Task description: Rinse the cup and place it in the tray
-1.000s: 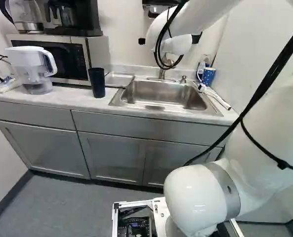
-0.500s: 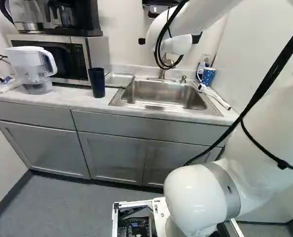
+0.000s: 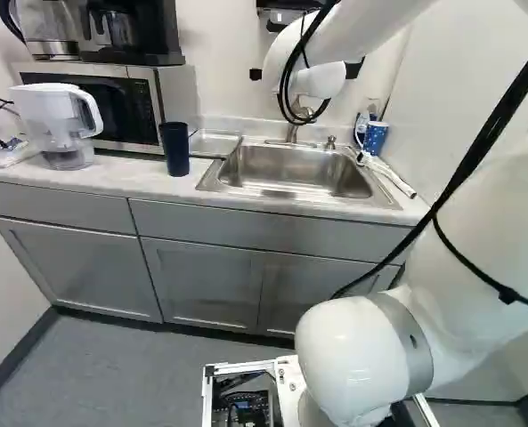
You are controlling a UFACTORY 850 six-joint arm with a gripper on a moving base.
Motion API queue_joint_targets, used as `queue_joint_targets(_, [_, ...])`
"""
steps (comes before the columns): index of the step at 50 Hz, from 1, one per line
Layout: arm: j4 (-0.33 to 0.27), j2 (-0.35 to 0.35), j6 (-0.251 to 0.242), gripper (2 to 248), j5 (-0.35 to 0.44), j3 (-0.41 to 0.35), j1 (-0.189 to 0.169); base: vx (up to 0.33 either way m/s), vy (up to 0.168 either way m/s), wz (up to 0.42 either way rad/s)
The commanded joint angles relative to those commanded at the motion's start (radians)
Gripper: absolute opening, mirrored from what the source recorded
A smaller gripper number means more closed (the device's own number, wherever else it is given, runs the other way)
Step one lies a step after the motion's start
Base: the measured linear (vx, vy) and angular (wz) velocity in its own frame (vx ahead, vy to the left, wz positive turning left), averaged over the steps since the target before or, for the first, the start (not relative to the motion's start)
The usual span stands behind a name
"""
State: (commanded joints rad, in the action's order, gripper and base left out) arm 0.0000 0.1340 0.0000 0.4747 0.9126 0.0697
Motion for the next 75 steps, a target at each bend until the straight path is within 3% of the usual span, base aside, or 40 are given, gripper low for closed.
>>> queue_joint_targets(75, [0.046, -0.143, 0.000, 247, -0.220, 0.172, -0.057, 0.000, 0.000, 0.000])
